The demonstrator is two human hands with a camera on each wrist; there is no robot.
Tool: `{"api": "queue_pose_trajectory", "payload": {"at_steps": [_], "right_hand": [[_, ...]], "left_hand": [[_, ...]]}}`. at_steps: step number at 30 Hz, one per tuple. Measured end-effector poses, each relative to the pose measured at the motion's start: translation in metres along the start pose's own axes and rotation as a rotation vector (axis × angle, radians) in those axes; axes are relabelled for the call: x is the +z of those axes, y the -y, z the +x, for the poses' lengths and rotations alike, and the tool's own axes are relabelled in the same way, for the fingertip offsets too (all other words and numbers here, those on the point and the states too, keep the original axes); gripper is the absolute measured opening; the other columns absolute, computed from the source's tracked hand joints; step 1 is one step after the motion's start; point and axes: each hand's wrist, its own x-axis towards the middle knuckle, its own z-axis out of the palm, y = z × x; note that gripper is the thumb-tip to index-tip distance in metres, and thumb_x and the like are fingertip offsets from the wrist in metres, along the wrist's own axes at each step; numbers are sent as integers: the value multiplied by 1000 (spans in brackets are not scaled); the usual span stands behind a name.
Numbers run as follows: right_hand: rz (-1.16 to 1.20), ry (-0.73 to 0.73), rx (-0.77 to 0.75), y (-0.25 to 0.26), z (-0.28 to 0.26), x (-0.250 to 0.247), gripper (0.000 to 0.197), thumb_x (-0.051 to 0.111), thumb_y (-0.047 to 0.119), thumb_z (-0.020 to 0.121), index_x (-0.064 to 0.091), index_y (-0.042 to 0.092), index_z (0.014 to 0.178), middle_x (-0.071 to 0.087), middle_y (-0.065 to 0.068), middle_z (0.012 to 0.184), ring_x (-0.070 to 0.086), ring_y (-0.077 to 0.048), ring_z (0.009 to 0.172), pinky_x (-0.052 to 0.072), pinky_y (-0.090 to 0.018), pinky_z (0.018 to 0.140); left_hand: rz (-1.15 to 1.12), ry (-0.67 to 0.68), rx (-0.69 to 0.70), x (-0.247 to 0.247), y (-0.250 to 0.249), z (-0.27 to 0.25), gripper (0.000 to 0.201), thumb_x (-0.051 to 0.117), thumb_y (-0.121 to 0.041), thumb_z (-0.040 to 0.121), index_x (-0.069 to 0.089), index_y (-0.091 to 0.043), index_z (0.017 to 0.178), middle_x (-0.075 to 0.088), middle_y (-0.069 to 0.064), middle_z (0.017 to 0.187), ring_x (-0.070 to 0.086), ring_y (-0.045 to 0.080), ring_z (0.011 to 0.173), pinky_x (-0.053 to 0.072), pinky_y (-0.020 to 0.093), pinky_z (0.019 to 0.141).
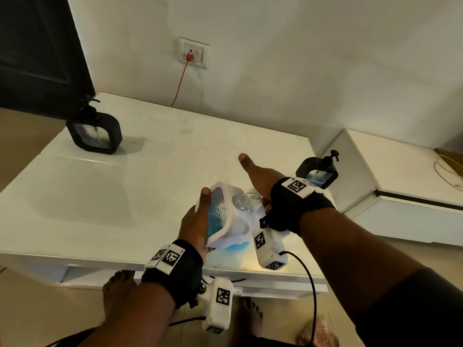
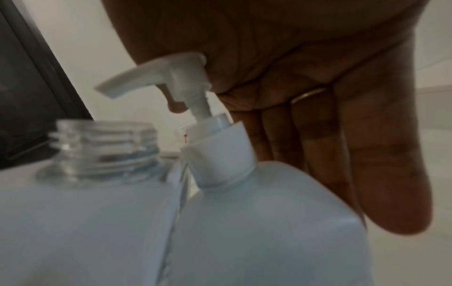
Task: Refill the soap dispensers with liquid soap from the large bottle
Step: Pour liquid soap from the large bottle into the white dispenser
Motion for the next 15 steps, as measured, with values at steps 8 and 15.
{"api": "queue_pose_trajectory", "payload": {"at_steps": [8, 15], "right_hand": [[-46, -80, -24, -2, 5, 8, 78, 19, 81, 88, 58, 14, 81, 64, -10, 99, 58, -28, 88, 42, -36, 83], [-71, -150, -2, -3, 8, 13, 81, 25, 79, 89, 65, 12, 111, 66, -11, 110, 56, -27, 89, 38, -34, 79]], "left_hand": [[-64, 22, -27, 0, 2, 0, 83, 60, -88, 62, 69, -31, 121, 77, 11, 114, 73, 38, 107, 58, 63, 91], [-37, 7, -10, -1, 2, 0, 97, 61, -92, 49, 69, -30, 122, 77, 11, 113, 74, 38, 105, 59, 63, 90]]}}
